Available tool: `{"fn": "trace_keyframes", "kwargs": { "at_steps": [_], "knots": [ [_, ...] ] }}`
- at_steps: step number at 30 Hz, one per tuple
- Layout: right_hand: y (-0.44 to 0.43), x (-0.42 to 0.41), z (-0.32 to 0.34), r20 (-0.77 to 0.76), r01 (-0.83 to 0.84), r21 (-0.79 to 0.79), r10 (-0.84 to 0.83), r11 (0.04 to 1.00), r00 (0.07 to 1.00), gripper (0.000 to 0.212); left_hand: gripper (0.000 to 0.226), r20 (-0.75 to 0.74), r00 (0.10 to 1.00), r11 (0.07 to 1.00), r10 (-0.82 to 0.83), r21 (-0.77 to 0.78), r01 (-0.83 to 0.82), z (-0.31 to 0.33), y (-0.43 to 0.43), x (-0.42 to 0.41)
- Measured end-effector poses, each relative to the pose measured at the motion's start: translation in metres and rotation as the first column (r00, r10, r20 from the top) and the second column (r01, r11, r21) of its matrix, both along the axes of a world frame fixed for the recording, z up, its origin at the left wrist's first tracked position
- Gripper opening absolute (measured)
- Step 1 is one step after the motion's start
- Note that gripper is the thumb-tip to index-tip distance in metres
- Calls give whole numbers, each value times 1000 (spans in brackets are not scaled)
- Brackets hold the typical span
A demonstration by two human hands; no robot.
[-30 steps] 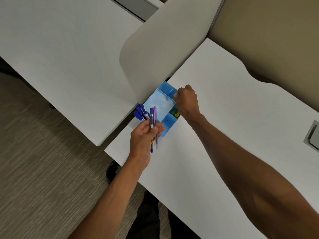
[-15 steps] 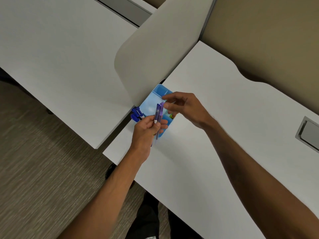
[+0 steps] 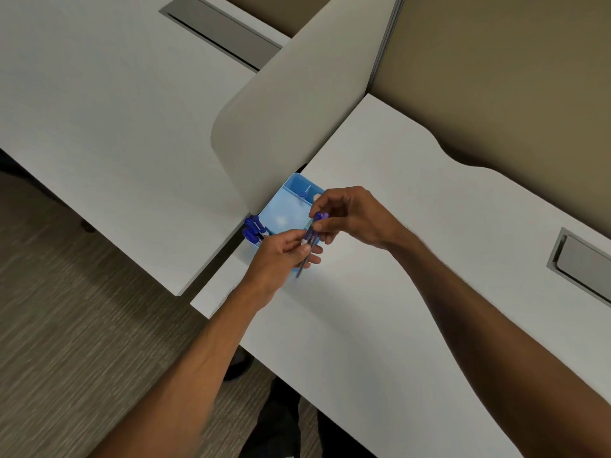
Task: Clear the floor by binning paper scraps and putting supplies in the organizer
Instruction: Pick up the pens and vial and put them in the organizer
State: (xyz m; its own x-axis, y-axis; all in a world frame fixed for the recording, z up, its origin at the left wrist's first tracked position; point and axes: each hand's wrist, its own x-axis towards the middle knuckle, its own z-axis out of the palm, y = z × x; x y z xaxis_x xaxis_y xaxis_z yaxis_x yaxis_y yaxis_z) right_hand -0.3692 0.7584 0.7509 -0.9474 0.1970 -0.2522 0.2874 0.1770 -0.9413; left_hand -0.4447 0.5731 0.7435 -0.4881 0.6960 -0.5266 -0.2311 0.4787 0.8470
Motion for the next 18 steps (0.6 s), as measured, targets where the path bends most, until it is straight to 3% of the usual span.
{"fn": "trace_keyframes", "kwargs": {
  "at_steps": [6,9,11,14,18],
  "knots": [
    [12,-5,12,-25,153,53,-152,987,988,20,33,-113,983,990,144,22,-142,-2,4,-10],
    [24,-8,16,-85,311,72,-305,948,949,22,36,-148,940,950,309,99,-296,-6,1,-15],
    [32,-12,17,-127,422,80,-411,903,903,22,37,-257,899,935,354,118,-334,-10,-3,-16],
    [41,-20,11,-176,554,139,-530,821,830,20,43,-468,830,950,304,91,-297,-15,-8,-14],
    [44,-37,-5,-208,601,271,-564,752,799,15,59,-721,688,992,89,0,-128,-25,-15,-8]
  ]
}}
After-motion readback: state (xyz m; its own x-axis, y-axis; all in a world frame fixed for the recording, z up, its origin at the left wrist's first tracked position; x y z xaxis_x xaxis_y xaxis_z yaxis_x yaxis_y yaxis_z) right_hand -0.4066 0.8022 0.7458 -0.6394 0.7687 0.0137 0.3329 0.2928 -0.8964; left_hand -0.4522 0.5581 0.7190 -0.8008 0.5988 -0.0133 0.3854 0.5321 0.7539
